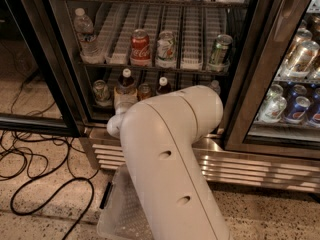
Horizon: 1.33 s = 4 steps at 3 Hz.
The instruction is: Pick blue plastic bottle from bottom shelf of fridge
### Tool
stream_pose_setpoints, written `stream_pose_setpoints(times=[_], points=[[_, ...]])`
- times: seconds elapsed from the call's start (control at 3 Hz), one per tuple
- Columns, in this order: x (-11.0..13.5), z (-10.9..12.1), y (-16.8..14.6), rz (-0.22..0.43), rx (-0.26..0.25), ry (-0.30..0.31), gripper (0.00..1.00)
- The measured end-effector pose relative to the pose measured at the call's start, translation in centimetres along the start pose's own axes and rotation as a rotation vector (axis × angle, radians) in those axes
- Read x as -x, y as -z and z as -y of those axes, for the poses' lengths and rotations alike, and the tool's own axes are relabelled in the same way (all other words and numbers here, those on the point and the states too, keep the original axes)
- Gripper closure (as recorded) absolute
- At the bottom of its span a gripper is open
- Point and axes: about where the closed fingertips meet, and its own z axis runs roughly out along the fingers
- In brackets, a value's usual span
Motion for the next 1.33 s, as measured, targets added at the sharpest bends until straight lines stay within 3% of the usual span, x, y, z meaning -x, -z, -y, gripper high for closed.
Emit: stream_pose_setpoints(times=[0.33,1.0,1.33], points=[[0.4,0.1,0.7,-0.027,0.002,-0.035,1.00],[0.5,-0.1,0.9,-0.033,0.002,-0.042,1.00],[0.2,-0.4,1.9,-0.068,-0.003,-0.067,1.00]])
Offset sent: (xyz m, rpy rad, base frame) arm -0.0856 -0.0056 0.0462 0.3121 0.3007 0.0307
